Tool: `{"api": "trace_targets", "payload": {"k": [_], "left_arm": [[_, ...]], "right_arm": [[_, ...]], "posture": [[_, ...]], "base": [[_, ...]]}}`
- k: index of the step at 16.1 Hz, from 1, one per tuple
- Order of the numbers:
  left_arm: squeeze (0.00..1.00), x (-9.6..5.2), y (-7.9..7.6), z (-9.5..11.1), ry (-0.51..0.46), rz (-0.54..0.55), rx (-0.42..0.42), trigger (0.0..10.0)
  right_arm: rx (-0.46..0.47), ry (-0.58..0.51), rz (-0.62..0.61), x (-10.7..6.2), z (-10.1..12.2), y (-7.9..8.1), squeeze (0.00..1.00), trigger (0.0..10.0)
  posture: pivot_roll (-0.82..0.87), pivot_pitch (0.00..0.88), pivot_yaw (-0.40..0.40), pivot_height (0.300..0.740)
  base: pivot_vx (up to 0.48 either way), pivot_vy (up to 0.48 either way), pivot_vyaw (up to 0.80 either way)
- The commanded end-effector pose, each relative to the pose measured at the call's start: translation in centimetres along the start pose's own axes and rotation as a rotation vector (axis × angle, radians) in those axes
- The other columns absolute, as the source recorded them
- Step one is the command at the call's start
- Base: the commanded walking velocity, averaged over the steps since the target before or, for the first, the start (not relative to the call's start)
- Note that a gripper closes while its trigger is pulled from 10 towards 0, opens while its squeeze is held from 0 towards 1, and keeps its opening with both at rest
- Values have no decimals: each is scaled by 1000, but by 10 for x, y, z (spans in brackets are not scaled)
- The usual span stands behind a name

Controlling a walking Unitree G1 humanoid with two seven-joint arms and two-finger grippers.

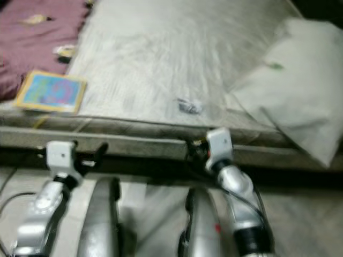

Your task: Clean up the room

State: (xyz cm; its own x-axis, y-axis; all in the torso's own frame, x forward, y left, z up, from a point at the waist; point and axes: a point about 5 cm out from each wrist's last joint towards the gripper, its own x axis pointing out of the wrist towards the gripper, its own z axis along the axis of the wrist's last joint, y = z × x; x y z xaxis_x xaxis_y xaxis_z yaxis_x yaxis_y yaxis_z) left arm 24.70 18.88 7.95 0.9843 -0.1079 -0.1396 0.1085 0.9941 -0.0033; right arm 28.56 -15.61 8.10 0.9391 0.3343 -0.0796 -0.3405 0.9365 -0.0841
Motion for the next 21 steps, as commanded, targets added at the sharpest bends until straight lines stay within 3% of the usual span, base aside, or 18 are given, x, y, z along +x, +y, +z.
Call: {"api": "trace_targets", "payload": {"k": [1,11,13,16,21], "left_arm": [[0,4,-2,7,-25,-7,1,10000],[0,5,-3,7,-21,-15,8,10000],[0,3,1,5,-10,26,45,10000],[0,-9,15,0,15,68,70,10000],[0,-39,28,-4,47,168,97,10000]], "right_arm": [[-27,-13,-12,-1,4,-8,0,10000],[-79,-38,49,5,8,0,0,10000],[-113,-51,98,10,11,5,0,10000],[-184,-71,201,22,13,18,0,10000],[-187,-79,256,56,22,37,0,10000]], "posture": [[1,157,-38,531],[9,150,-36,531],[21,147,-34,531],[67,158,-44,531],[176,219,-78,531]], "base": [[274,0,0],[222,0,0],[0,0,0],[0,0,533],[0,0,160]]}}
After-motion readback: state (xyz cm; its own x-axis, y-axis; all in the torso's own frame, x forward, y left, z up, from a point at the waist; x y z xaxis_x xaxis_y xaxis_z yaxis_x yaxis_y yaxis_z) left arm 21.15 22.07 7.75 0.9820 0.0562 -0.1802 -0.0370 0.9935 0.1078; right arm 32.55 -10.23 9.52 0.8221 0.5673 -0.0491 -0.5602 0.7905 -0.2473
